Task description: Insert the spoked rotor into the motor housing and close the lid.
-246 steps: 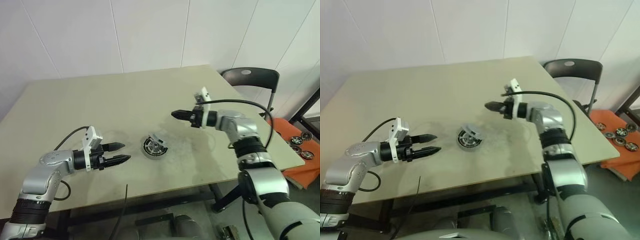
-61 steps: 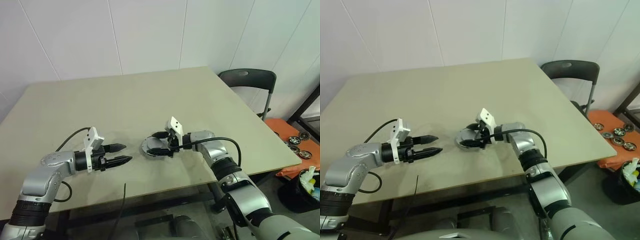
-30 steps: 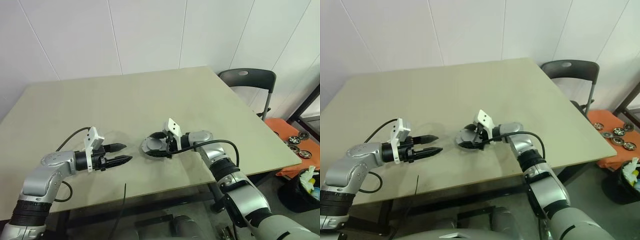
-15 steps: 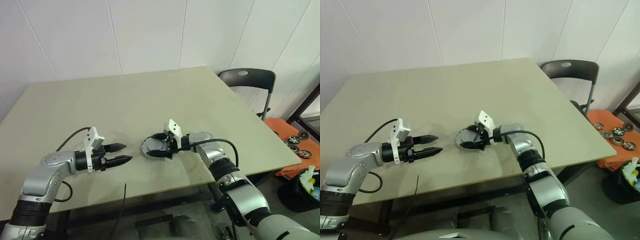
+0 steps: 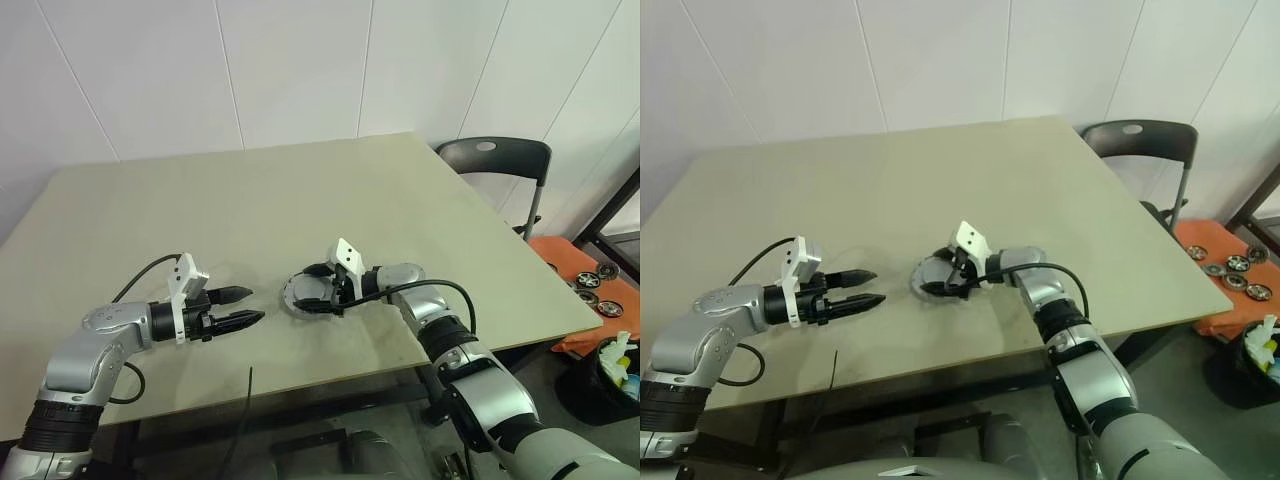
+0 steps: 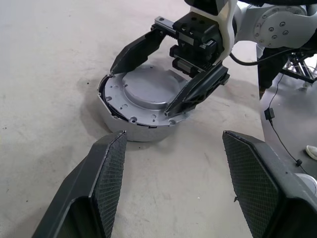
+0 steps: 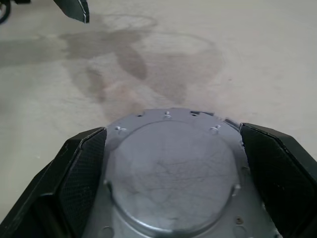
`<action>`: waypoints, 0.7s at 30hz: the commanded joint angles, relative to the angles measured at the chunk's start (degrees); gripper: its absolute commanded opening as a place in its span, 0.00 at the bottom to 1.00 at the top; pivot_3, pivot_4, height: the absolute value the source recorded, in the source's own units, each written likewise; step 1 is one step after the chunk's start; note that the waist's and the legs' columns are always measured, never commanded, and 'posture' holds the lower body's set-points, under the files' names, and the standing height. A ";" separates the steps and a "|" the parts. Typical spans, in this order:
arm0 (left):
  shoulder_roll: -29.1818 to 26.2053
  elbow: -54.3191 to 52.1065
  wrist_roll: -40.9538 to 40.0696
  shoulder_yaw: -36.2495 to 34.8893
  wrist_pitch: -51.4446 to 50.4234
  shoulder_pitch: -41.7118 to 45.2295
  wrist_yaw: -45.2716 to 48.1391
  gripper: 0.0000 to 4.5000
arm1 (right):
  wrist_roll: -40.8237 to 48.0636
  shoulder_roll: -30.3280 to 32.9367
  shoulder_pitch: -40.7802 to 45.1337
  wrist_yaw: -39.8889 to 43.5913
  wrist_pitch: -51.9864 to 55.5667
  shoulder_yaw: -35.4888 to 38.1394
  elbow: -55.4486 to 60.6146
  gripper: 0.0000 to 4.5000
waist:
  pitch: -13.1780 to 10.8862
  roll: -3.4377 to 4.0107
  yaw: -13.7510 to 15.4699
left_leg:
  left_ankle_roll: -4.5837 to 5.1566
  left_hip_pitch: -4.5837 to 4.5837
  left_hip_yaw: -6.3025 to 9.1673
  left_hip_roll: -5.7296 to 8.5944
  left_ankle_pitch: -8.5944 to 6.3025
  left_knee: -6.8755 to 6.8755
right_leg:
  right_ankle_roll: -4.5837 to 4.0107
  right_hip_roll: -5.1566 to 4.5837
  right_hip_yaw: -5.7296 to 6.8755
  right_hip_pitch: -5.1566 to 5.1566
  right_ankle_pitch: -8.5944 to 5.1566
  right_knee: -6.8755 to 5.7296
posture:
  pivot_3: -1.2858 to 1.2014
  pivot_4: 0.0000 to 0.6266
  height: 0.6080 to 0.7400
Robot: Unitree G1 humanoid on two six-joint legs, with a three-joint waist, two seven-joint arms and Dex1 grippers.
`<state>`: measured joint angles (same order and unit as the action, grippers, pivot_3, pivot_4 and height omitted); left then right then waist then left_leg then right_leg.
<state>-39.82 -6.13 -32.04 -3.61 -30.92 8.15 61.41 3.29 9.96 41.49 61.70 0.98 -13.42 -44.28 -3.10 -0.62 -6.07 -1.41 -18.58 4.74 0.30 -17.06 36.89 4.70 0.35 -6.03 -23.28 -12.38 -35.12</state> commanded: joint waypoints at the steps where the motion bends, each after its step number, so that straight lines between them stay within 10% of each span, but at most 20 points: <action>1: 0.00 -1.82 -1.01 -1.27 0.24 0.74 -0.02 0.73 | -1.50 -0.75 1.69 -2.83 -2.13 0.25 -2.47 0.80 | 0.00 0.00 0.00 | 0.00 0.00 0.00 0.00 0.00 0.00 | 0.00 0.00 0.00 0.00 0.00 0.00 | 0.52 0.00 1.00; 21: -0.91 -1.05 -0.99 -1.71 0.43 1.28 0.34 0.73 | -0.21 -1.16 2.07 -0.81 -0.93 0.68 -2.55 0.71 | 0.00 0.00 -0.86 | 0.00 0.03 0.02 0.00 0.00 0.01 | 0.00 -0.01 -0.01 0.07 0.00 0.02 | 0.52 0.00 1.00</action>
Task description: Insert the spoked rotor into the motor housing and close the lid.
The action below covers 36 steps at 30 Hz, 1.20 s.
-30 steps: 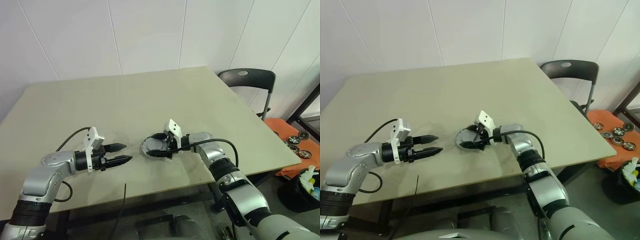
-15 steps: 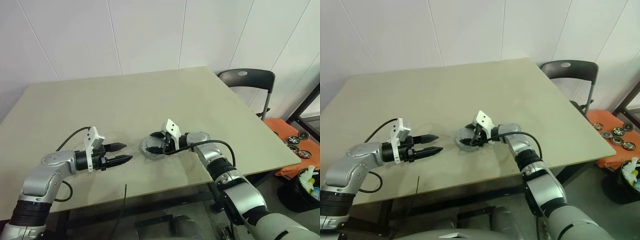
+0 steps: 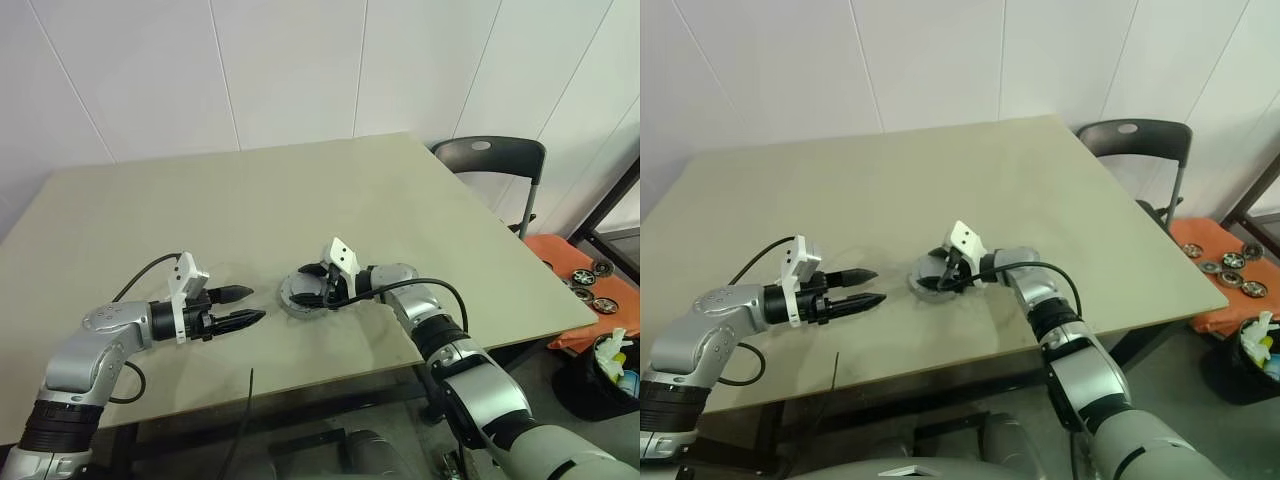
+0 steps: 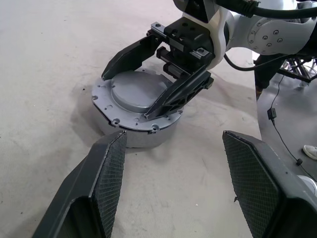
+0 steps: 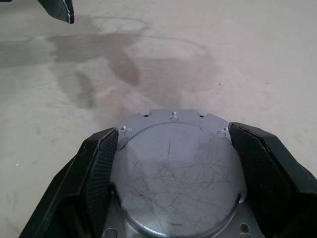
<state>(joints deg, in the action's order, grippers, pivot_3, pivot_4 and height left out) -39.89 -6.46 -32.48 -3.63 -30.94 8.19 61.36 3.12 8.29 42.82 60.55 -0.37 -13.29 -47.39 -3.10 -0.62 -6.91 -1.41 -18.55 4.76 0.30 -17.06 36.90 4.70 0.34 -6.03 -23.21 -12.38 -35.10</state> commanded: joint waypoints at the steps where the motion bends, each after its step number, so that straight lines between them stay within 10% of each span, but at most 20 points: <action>1: -0.90 -0.62 -0.50 -1.78 0.52 1.21 0.38 0.73 | 0.01 0.45 0.73 0.39 0.29 0.66 0.54 0.71 | 0.00 0.00 -0.03 | 0.00 0.00 0.00 0.00 0.00 0.00 | 0.00 0.00 0.00 0.00 0.00 0.00 | 0.52 0.00 1.00; 36: -2.77 -0.30 2.45 -2.52 4.56 -3.54 2.57 0.73 | -0.17 -1.07 2.15 -0.99 1.02 0.96 0.71 0.71 | -0.10 0.06 -0.31 | 0.00 -0.06 0.01 -0.01 0.00 -0.08 | 0.00 -0.01 0.00 -0.10 0.00 0.03 | 0.52 0.00 1.00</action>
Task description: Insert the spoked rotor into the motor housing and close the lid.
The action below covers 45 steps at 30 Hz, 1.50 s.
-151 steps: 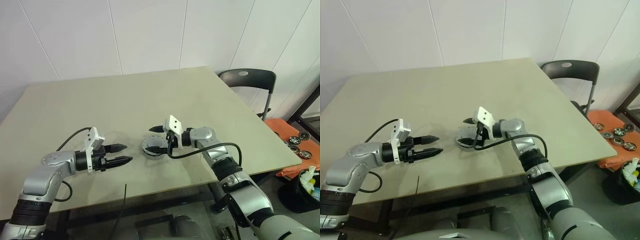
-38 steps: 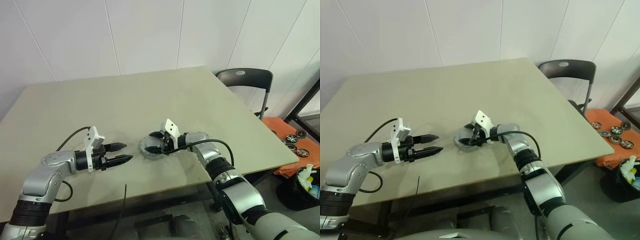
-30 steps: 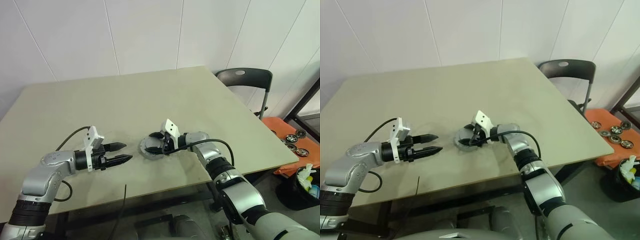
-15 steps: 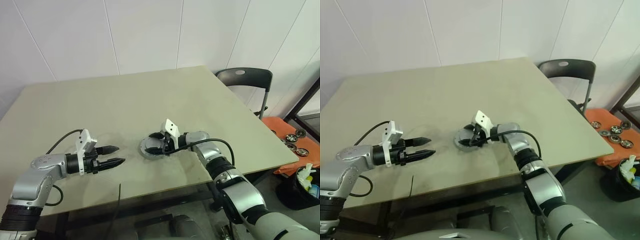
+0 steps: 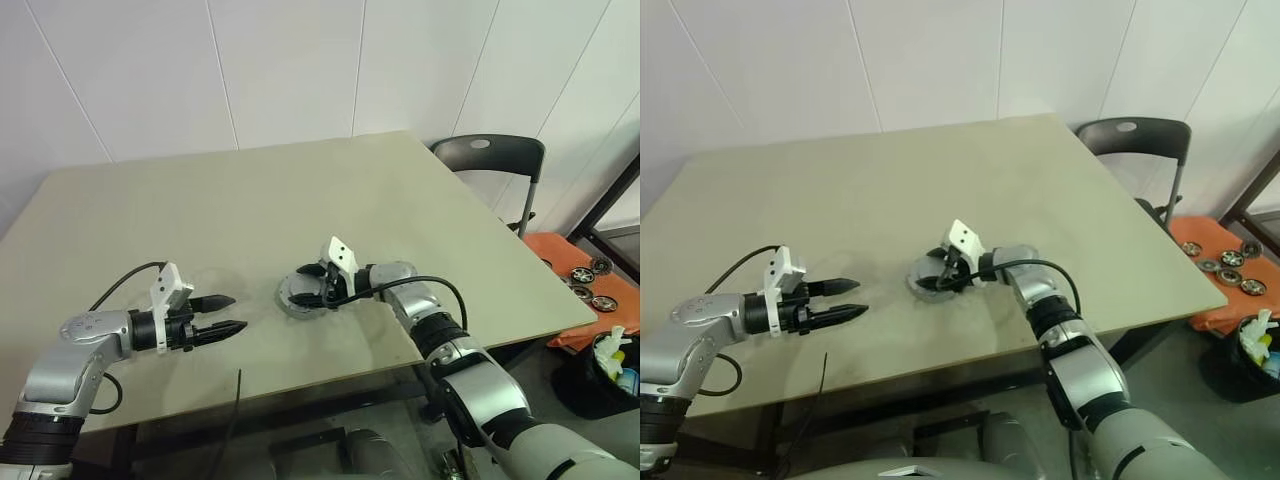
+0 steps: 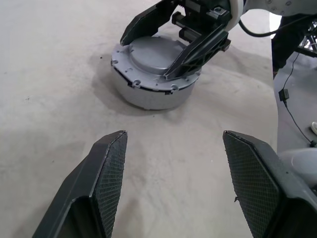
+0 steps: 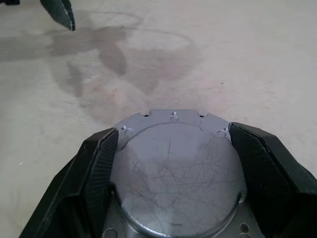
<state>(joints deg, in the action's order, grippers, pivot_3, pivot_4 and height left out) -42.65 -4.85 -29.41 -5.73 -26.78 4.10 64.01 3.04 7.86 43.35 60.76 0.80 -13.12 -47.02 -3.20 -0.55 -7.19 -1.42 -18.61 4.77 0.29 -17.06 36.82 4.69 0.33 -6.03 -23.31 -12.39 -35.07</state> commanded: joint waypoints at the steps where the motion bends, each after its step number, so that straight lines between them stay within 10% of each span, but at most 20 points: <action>1: 0.06 -1.94 -0.56 -0.41 0.37 0.58 -0.11 0.73 | -0.20 -0.77 1.61 -1.40 -0.20 0.66 0.32 0.71 | 0.00 0.00 -0.04 | 0.00 0.00 0.00 0.00 0.00 0.00 | 0.00 0.00 0.00 0.00 0.00 0.00 | 0.52 0.00 1.00; 45: 0.85 -2.47 -0.80 -0.82 -0.24 0.50 -1.38 0.73 | -5.26 2.07 0.66 5.25 -3.25 -4.02 -3.29 0.71 | 0.05 -0.07 0.24 | 0.00 0.16 0.00 0.02 0.00 -0.60 | 0.15 -0.06 0.00 -0.02 -0.11 0.14 | 0.52 0.00 1.00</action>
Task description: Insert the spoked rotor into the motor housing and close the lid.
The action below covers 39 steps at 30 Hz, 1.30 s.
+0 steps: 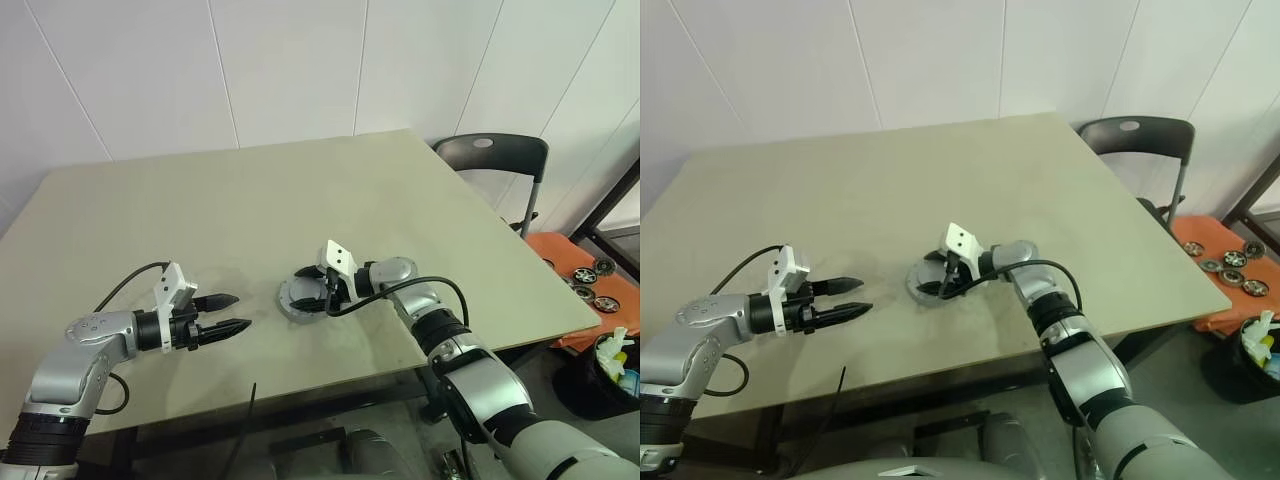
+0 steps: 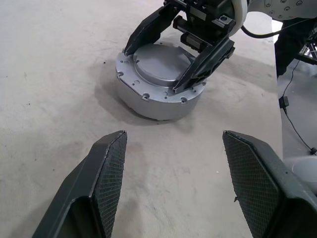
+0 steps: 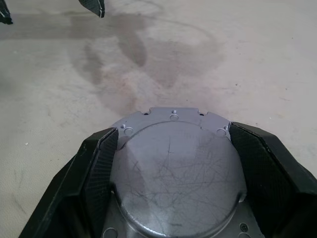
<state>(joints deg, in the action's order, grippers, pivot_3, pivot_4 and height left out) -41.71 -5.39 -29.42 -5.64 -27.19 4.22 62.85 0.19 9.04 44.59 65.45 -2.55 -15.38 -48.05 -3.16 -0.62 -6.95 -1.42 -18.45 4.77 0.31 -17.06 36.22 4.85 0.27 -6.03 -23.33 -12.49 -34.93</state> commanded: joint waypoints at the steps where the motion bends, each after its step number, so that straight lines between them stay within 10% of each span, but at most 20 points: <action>1: -0.07 -1.96 -0.81 -0.92 0.17 0.37 -0.24 0.73 | -2.46 0.86 -0.59 0.42 -0.01 -1.77 -2.32 0.71 | 0.00 0.00 0.01 | 0.00 0.00 0.00 0.00 0.00 -0.01 | 0.00 0.00 0.00 -0.01 0.00 0.00 | 0.52 0.00 1.00; 39: 10.26 -0.12 1.99 3.67 1.86 7.06 -9.32 0.73 | -1.51 2.02 -1.77 1.81 4.72 -0.66 -3.78 0.71 | 0.32 -0.19 1.45 | 0.00 0.12 0.00 0.07 0.00 0.07 | 0.02 -0.03 0.01 0.16 -0.03 -0.06 | 0.52 0.00 1.00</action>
<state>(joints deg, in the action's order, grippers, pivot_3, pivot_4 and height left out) -31.54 -5.43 -27.75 -2.52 -25.84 9.90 53.28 0.64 10.04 44.99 66.67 -0.03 -14.59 -49.20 -2.84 -0.81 -5.51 -1.42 -18.33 4.77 0.38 -17.06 36.29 4.86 0.24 -6.02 -23.17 -12.52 -34.99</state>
